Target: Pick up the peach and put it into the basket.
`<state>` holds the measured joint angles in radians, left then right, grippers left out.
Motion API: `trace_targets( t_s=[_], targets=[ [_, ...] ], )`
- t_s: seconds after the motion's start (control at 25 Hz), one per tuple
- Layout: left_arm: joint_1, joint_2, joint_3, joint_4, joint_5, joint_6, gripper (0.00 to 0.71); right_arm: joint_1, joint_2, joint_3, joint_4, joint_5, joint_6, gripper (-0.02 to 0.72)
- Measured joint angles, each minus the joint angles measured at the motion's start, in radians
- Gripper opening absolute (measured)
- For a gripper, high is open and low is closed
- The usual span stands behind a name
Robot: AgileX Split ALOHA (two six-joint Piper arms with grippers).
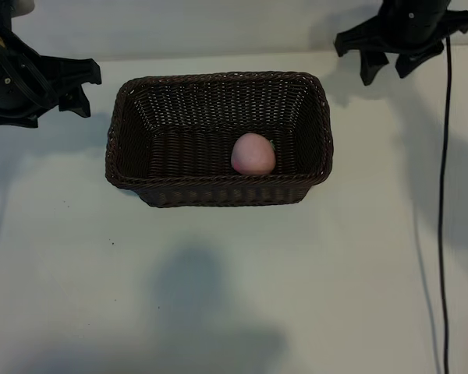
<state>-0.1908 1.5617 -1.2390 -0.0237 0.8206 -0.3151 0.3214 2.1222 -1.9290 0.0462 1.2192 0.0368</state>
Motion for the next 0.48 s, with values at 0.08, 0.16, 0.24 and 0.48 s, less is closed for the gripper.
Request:
trace_targets(
  t_s=[0.08,0.16,0.24,0.48],
  targets=[
    [0.0,0.0,0.0,0.0,0.0,0.0,0.591,0.0,0.0,0.008,-0.001,0.001,-0.001,0.497],
    [0.0,0.0,0.0,0.0,0.0,0.0,0.591,0.0,0.0,0.01,-0.001,0.001,-0.001,0.497],
    [0.0,0.0,0.0,0.0,0.0,0.0,0.591,0.0,0.0,0.011,-0.001,0.001,-0.001,0.496],
    [0.0,0.0,0.0,0.0,0.0,0.0,0.591,0.0,0.0,0.011,-0.007,0.001,-0.002,0.496]
  ],
)
